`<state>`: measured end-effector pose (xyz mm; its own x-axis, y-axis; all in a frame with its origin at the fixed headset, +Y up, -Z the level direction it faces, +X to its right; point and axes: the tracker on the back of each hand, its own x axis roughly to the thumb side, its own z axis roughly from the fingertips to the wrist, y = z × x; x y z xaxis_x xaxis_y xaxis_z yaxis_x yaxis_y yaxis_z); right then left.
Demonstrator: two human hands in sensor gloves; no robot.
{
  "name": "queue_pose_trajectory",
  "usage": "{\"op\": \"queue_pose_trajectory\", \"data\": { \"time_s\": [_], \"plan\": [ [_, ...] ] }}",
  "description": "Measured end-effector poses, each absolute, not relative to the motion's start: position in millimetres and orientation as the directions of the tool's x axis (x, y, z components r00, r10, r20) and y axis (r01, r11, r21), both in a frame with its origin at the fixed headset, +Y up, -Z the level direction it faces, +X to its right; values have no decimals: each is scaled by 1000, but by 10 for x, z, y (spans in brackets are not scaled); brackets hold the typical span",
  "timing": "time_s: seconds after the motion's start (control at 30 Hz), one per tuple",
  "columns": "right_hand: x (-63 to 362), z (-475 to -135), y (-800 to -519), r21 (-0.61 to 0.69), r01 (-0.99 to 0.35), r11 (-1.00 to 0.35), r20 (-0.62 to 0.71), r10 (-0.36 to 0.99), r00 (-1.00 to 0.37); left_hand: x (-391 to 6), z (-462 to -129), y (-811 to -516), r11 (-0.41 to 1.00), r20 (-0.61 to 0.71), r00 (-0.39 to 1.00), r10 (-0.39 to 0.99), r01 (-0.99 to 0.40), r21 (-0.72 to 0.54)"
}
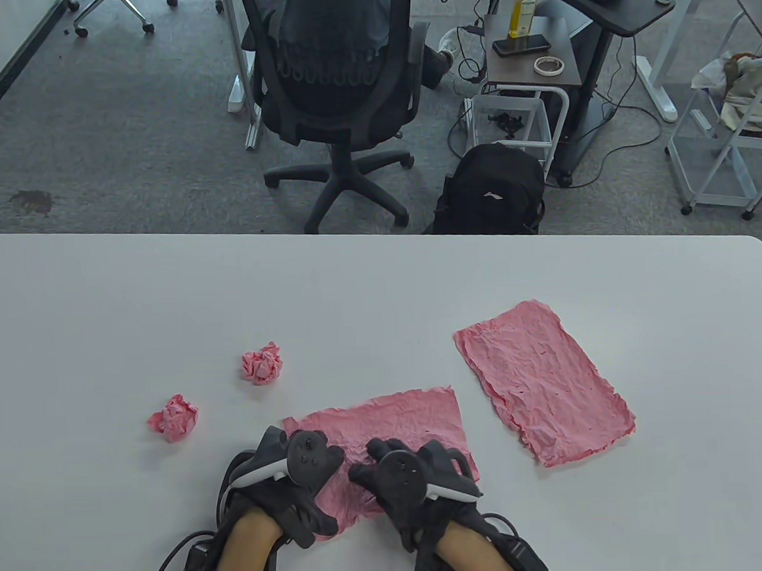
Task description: Flatten crumpled papers and stack
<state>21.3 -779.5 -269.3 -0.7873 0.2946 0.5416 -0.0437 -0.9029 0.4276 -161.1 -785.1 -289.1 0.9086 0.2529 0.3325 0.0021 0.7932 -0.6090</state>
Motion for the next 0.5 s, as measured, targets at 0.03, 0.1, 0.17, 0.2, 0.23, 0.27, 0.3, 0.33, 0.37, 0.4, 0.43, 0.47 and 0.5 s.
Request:
{"op": "queue_pose_trajectory", "data": {
  "time_s": [0.03, 0.1, 0.17, 0.2, 0.23, 0.27, 0.3, 0.33, 0.37, 0.4, 0.43, 0.47, 0.5],
  "plan": [
    [252, -2721, -7803, 412, 5, -911, 523, 232, -820, -1617, -2889, -7850, 792, 329, 910, 253, 1, -611],
    [435, -2828, -7818, 411, -57, -910, 462, 262, -847, -1617, -2891, -7840, 794, 330, 912, 243, 9, -609],
    [679, -2907, -7825, 490, -145, -860, 322, 333, -886, -1616, -2889, -7841, 792, 329, 912, 243, 10, -611],
    [798, -2941, -7822, 481, -181, -858, 271, 341, -900, -1619, -2890, -7844, 789, 328, 912, 248, 6, -615],
    [942, -2985, -7820, 465, -194, -864, 222, 326, -919, -1618, -2888, -7840, 788, 330, 910, 251, 5, -615],
    [1031, -3003, -7819, 473, -199, -859, 192, 321, -928, -1620, -2890, -7841, 789, 331, 909, 252, 5, -615],
    [1137, -3024, -7814, 476, -224, -851, 147, 328, -933, -1618, -2888, -7836, 789, 333, 909, 253, 6, -614],
    [1218, -3040, -7812, 465, -246, -850, 104, 328, -939, -1619, -2886, -7837, 790, 335, 908, 252, 7, -614],
    [1256, -3046, -7807, 462, -246, -852, 87, 319, -944, -1623, -2882, -7840, 789, 332, 909, 252, 6, -615],
    [1275, -3046, -7800, 457, -245, -855, 81, 314, -946, -1625, -2879, -7840, 785, 327, 911, 253, 4, -619],
    [1274, -3043, -7787, 444, -237, -864, 87, 305, -948, -1624, -2879, -7839, 785, 326, 910, 254, 3, -619],
    [1263, -3036, -7764, 431, -220, -875, 106, 292, -951, -1620, -2882, -7837, 784, 327, 910, 255, 4, -621],
    [1225, -3010, -7689, 400, -174, -900, 160, 256, -953, -1606, -2881, -7834, 781, 335, 908, 250, 16, -625]
  ]
}}
